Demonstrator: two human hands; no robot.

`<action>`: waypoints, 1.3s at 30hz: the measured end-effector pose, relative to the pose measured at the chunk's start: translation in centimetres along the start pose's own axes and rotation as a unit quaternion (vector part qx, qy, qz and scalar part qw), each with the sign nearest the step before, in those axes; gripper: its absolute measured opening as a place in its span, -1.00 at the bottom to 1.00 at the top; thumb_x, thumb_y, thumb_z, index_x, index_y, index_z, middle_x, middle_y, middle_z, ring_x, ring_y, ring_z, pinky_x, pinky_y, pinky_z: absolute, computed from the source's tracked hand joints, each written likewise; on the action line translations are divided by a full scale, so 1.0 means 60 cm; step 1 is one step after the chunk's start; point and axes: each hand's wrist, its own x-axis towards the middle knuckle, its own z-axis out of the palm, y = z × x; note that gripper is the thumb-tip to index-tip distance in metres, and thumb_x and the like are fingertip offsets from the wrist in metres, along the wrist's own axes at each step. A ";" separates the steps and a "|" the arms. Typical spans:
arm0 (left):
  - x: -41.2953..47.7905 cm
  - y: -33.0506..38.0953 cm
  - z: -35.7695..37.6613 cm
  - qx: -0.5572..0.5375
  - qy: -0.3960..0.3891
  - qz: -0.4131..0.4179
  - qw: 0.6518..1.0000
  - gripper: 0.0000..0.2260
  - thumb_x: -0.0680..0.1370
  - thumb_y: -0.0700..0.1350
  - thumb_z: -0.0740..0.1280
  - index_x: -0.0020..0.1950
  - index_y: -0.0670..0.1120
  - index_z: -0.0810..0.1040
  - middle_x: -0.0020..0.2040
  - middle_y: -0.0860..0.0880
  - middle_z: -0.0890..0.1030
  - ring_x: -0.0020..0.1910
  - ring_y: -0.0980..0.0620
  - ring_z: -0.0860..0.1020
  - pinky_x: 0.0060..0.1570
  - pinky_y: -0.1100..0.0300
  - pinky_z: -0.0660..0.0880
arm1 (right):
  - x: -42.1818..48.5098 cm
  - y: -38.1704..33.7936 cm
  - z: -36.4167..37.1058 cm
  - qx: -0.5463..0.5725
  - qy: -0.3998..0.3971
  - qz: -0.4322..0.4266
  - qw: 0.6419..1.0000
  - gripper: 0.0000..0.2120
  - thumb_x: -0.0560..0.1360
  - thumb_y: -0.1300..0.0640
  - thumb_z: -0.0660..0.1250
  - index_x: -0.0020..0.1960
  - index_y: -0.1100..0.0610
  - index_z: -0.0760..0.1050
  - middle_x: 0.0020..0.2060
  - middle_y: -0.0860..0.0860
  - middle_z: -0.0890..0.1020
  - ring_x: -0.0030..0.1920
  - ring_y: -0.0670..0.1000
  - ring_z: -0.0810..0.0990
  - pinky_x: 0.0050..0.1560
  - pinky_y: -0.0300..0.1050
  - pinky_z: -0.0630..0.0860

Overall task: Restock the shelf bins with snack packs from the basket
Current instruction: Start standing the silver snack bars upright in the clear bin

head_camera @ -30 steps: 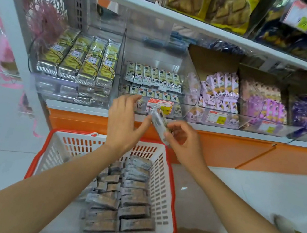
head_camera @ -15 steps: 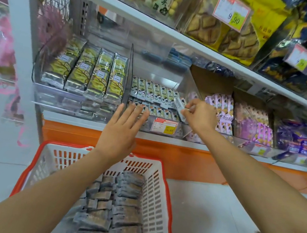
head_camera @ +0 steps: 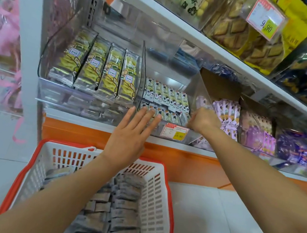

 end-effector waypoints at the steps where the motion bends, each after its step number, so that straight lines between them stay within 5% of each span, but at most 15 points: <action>1: 0.000 0.000 -0.001 -0.001 -0.002 -0.001 1.000 -0.25 0.40 -0.20 0.38 0.57 -0.14 0.20 0.50 -0.18 0.33 0.51 -0.19 0.25 0.52 -0.12 -0.07 | 0.002 0.000 0.003 0.003 0.005 0.001 1.000 -0.51 0.49 0.15 0.37 0.40 0.08 0.38 0.20 0.14 0.56 0.14 0.18 0.58 -0.13 -0.09 0.41; 4: 0.001 0.000 -0.002 0.000 -0.011 0.000 1.000 -0.24 0.41 -0.19 0.39 0.58 -0.12 0.19 0.51 -0.17 0.32 0.52 -0.17 0.23 0.51 -0.13 -0.03 | 0.003 0.005 0.007 0.036 0.004 0.007 0.999 -0.58 0.50 0.19 0.31 0.36 0.09 0.44 0.17 0.13 0.57 0.11 0.17 0.59 -0.09 -0.08 0.47; 10: 0.001 0.004 -0.006 0.014 -0.041 -0.006 0.999 -0.19 0.41 -0.16 0.40 0.59 -0.10 0.11 0.53 -0.17 0.29 0.54 -0.17 0.19 0.51 -0.15 -0.05 | -0.012 0.038 0.004 0.192 0.023 -0.053 0.980 -0.95 0.45 0.12 0.46 -0.11 0.04 0.70 -0.10 -0.02 0.71 -0.09 0.01 0.65 -0.04 -0.05 0.61; 17: 0.001 0.019 -0.016 0.029 -0.061 -0.029 0.997 -0.14 0.40 -0.15 0.43 0.60 -0.09 0.04 0.55 -0.19 0.23 0.56 -0.19 0.11 0.51 -0.16 -0.07 | -0.076 0.067 -0.013 0.403 0.013 -0.181 0.897 -0.78 0.47 0.24 0.45 0.12 0.14 0.63 -0.15 0.00 0.65 -0.24 -0.15 0.57 0.00 -0.22 0.59; 22: -0.035 0.026 -0.013 0.019 -0.036 -0.005 0.999 -0.21 0.33 -0.14 0.47 0.53 -0.18 0.28 0.46 -0.25 0.34 0.47 -0.24 0.21 0.46 -0.20 0.05 | -0.149 0.055 0.001 0.450 0.017 -0.266 0.852 -0.79 0.50 0.20 0.43 0.13 0.10 0.62 -0.04 -0.05 0.66 -0.22 -0.25 0.58 -0.16 -0.36 0.54; 27: -0.085 0.011 -0.003 0.015 -0.102 0.004 0.995 -0.38 0.30 -0.15 0.46 0.35 -0.18 0.45 0.20 -0.20 0.49 0.20 -0.22 0.43 0.24 -0.12 0.31 | -0.212 0.025 0.097 0.435 -0.058 -0.284 0.852 -0.83 0.50 0.19 0.42 0.06 0.01 0.63 -0.05 -0.10 0.68 -0.09 -0.09 0.63 -0.03 -0.17 0.59; 32: -0.138 -0.028 0.036 0.037 -0.240 -0.036 0.969 -0.37 0.34 -0.03 0.46 0.40 -0.11 0.44 0.25 -0.15 0.50 0.29 -0.20 0.41 0.31 -0.14 0.33 | -0.248 -0.004 0.235 0.367 -0.162 -0.249 0.881 -0.81 0.51 0.18 0.40 0.12 0.08 0.63 -0.07 -0.04 0.66 -0.09 -0.04 0.61 -0.03 -0.15 0.55; 39: -0.196 -0.065 0.087 0.099 -0.365 -0.091 0.921 -0.30 0.62 0.18 0.10 0.60 -0.13 -0.12 0.58 -0.15 0.07 0.56 -0.17 0.02 0.53 -0.14 -0.14 | -0.272 -0.034 0.372 0.219 -0.280 -0.262 0.897 -0.75 0.54 0.18 0.31 0.19 0.15 0.57 0.09 0.09 0.62 0.11 0.09 0.58 0.09 -0.13 0.45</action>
